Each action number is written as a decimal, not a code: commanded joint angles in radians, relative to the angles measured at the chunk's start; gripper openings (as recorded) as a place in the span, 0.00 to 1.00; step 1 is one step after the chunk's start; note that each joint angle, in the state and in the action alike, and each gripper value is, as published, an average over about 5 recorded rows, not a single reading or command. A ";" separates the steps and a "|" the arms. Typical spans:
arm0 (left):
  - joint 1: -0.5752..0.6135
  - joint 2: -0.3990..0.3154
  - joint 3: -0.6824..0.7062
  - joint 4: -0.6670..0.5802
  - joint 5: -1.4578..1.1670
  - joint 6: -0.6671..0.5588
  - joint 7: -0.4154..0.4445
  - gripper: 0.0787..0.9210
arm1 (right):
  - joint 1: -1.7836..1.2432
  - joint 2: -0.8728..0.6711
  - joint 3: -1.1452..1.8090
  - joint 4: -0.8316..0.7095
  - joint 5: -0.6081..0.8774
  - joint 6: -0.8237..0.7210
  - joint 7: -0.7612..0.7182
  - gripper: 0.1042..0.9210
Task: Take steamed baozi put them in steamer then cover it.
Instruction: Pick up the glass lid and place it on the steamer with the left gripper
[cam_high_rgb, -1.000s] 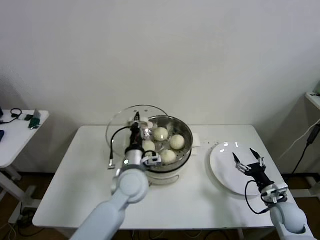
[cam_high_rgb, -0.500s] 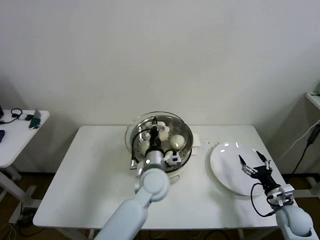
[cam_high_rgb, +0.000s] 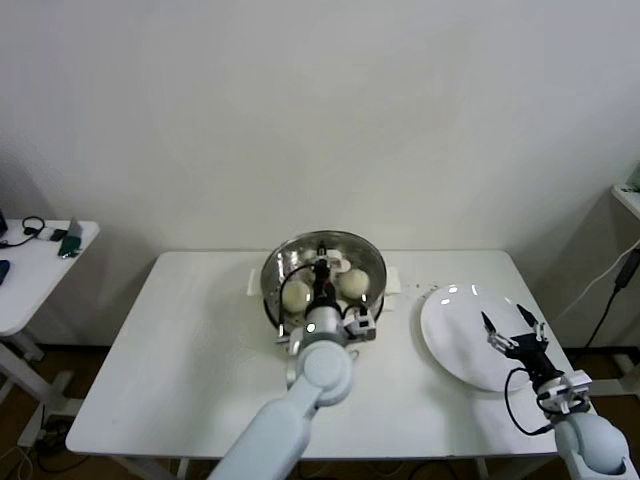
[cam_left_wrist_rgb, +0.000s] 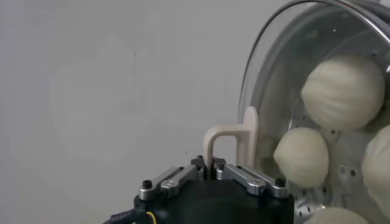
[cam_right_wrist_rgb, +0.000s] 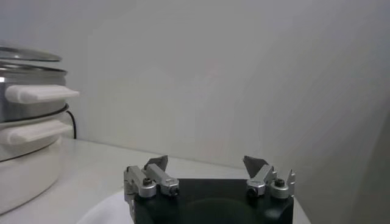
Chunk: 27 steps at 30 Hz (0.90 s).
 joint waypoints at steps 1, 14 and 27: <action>-0.008 -0.015 0.008 0.037 0.009 0.049 -0.032 0.08 | 0.001 0.003 0.000 -0.005 -0.002 0.002 -0.002 0.88; -0.019 0.003 0.015 0.052 0.004 0.049 -0.035 0.08 | 0.001 0.009 0.000 -0.012 -0.006 0.005 -0.007 0.88; -0.026 0.009 0.021 0.065 -0.002 0.049 -0.035 0.08 | 0.000 0.012 0.003 -0.020 -0.007 0.010 -0.011 0.88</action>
